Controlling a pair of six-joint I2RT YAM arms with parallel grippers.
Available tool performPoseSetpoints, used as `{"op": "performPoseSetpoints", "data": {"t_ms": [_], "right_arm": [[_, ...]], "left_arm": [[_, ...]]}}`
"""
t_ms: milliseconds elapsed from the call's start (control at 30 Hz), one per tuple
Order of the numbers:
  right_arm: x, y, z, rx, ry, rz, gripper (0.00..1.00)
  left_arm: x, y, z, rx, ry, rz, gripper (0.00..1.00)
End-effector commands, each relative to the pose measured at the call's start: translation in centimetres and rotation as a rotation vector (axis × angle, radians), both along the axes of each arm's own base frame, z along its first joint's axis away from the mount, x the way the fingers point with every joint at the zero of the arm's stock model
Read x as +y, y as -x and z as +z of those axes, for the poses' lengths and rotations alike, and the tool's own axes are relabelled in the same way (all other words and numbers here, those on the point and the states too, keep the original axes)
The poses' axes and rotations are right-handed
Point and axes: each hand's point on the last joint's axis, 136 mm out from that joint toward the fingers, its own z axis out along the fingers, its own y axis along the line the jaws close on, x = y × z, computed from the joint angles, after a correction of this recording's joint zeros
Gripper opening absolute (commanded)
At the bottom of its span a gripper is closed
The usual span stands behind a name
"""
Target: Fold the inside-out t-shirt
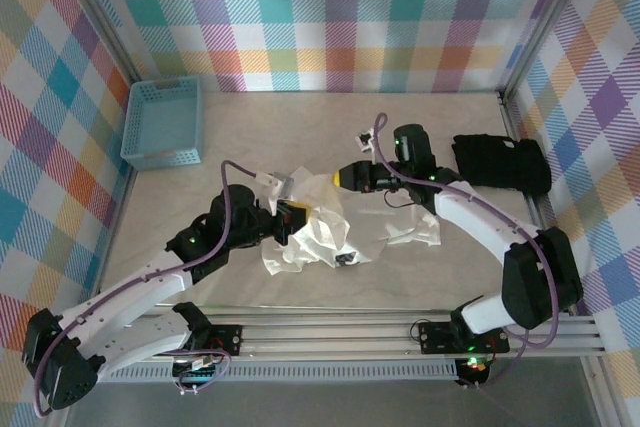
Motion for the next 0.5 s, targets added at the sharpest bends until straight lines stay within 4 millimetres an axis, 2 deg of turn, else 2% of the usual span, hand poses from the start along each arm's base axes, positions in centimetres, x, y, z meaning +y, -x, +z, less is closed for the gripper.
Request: {"op": "performPoseSetpoints", "data": {"t_ms": [0, 67, 200, 400, 467], "right_arm": [[-2.6, 0.0, -2.8, -0.026, 0.22, -0.092, 0.33], [-3.1, 1.3, -2.6, -0.082, 0.238, -0.07, 0.41], [-2.6, 5.2, -2.6, -0.161, 0.19, 0.042, 0.52], [-1.3, 8.6, -3.4, -0.164, 0.087, 0.15, 0.56], [-0.7, 9.1, -4.0, -0.172, 0.095, 0.169, 0.56]], "left_arm": [[0.9, -0.5, 0.2, 0.021, 0.021, 0.066, 0.0], [1.1, -0.8, 0.3, 0.024, 0.021, 0.087, 0.0], [1.5, -1.1, 0.5, 0.022, 0.021, 0.117, 0.0], [1.6, -1.3, 0.4, 0.026, 0.015, 0.126, 0.0], [1.5, -1.3, 0.4, 0.029, 0.016, 0.126, 0.0]]}}
